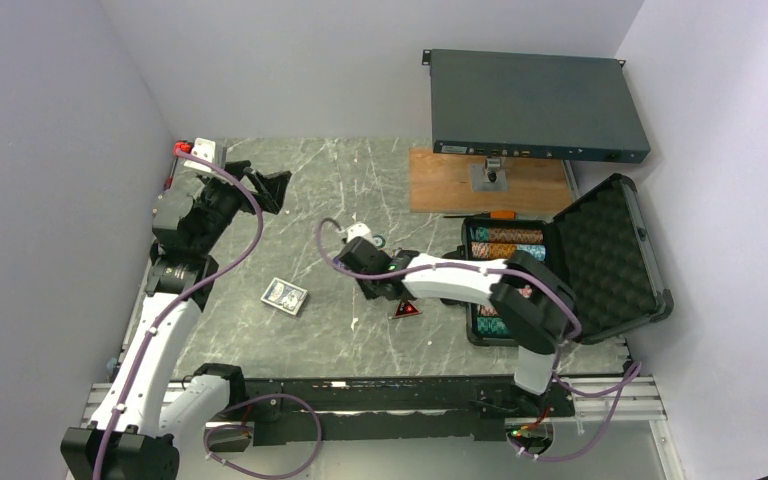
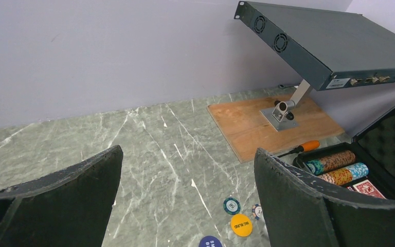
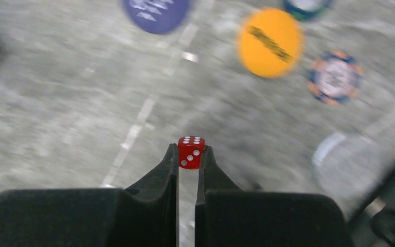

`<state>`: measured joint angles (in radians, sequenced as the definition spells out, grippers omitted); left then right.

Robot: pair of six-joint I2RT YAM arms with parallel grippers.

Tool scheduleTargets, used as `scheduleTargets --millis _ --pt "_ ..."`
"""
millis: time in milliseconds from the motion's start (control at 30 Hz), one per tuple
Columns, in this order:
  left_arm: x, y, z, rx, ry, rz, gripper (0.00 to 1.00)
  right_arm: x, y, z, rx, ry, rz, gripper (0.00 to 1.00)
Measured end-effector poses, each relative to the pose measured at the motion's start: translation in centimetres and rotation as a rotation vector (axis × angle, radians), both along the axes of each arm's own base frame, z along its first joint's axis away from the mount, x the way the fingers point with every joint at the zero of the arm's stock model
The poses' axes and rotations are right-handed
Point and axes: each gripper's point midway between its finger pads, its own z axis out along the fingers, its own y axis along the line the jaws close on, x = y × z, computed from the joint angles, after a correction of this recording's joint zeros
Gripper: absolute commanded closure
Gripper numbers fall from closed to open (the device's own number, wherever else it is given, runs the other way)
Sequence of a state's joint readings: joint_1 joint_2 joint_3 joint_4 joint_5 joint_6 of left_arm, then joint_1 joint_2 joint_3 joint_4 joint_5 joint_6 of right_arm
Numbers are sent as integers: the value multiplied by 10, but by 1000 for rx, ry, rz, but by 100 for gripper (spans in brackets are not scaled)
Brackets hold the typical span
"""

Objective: Pack up texas hold em set

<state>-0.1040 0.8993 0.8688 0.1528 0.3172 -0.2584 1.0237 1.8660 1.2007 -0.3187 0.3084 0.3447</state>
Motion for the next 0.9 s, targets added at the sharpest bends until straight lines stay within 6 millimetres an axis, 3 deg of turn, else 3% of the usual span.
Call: scheduleTargets --millis 67,200,367,433,500,600,700,900 --pt "0 0 0 -2 2 -1 1 4 -26 12 -9 -26 -58 100" --pt "0 -1 0 -7 4 -5 1 19 -99 46 18 -95 -271 100" --pt "-1 -3 0 -17 9 -18 1 29 -224 80 114 -172 -705 100" --pt "-2 -4 0 -19 11 -22 1 26 -271 84 124 -199 -871 100" --pt "-2 -5 -1 -20 12 -26 1 20 -303 81 110 -210 -982 100" --pt "0 -5 -2 -23 15 -29 1 11 -341 70 64 -189 -1099 100" --pt "1 -6 -2 -27 20 -30 1 8 -364 56 9 -139 -1151 100" --pt "1 -6 -3 -28 21 -31 1 13 -368 37 -71 -73 -1073 100"
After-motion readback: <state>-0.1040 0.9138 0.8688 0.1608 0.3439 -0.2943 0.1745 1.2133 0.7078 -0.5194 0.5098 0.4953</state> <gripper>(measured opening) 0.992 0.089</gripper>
